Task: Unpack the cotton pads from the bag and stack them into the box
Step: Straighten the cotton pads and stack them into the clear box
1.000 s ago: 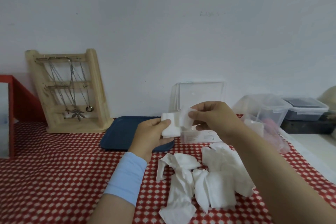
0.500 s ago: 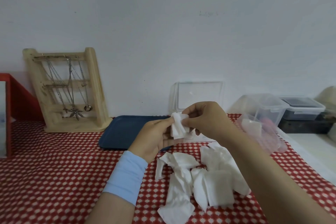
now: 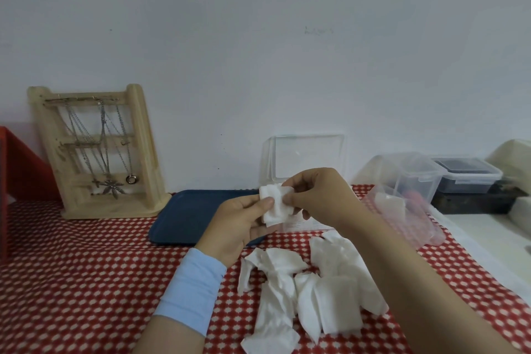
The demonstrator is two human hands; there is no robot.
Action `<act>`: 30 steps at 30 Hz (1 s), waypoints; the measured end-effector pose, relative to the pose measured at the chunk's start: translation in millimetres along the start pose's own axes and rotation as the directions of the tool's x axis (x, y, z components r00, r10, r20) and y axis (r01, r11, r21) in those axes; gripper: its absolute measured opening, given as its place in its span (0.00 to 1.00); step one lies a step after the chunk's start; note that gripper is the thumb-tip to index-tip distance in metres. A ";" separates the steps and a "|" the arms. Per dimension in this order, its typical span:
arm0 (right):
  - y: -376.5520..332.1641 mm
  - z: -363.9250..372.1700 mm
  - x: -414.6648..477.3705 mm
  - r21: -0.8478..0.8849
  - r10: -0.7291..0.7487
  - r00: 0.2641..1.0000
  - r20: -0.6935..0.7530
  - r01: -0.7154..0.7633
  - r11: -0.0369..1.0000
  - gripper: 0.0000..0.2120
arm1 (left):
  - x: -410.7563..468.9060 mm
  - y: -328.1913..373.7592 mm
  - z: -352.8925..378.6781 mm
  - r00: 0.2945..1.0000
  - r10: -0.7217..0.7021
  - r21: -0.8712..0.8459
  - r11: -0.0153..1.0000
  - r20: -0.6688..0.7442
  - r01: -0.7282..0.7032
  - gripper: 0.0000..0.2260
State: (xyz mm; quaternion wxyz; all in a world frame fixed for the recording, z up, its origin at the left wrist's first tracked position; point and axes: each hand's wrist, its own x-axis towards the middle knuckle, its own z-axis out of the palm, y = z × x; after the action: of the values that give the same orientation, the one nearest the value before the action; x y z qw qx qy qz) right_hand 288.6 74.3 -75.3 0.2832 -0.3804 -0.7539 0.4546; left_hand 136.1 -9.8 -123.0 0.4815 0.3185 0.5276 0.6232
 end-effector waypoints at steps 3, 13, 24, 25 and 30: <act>-0.9 -3.2 -0.7 -0.021 0.015 0.999 -0.036 -0.016 1.000 0.05 | 1.1 -0.5 -1.9 0.999 -0.009 -0.033 0.999 -0.036 0.008 0.11; -15.9 -11.7 -7.4 0.068 -0.059 0.998 0.031 0.057 0.996 0.07 | -3.2 0.3 0.9 0.993 -0.022 -0.030 0.999 -0.118 0.018 0.08; -7.3 1.9 -5.0 -0.012 0.026 0.999 0.046 -0.026 1.000 0.06 | -8.7 4.2 3.1 1.000 0.027 -0.039 0.999 -0.010 -0.027 0.09; -7.1 2.4 -4.8 -0.005 0.023 0.999 0.043 -0.023 1.000 0.06 | -8.1 3.8 2.6 1.000 0.024 -0.039 0.999 -0.008 -0.024 0.10; -3.7 5.9 -3.0 -0.003 0.018 1.000 -0.014 -0.018 1.000 0.06 | -5.1 3.6 0.7 1.000 -0.002 -0.045 0.999 0.002 0.002 0.13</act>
State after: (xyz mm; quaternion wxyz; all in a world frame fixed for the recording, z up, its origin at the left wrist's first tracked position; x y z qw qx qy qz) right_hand 284.5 68.0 -74.7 0.2838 -0.3909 -0.7492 0.4532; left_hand 137.4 -14.3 -118.7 0.4896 0.3078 0.5132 0.6342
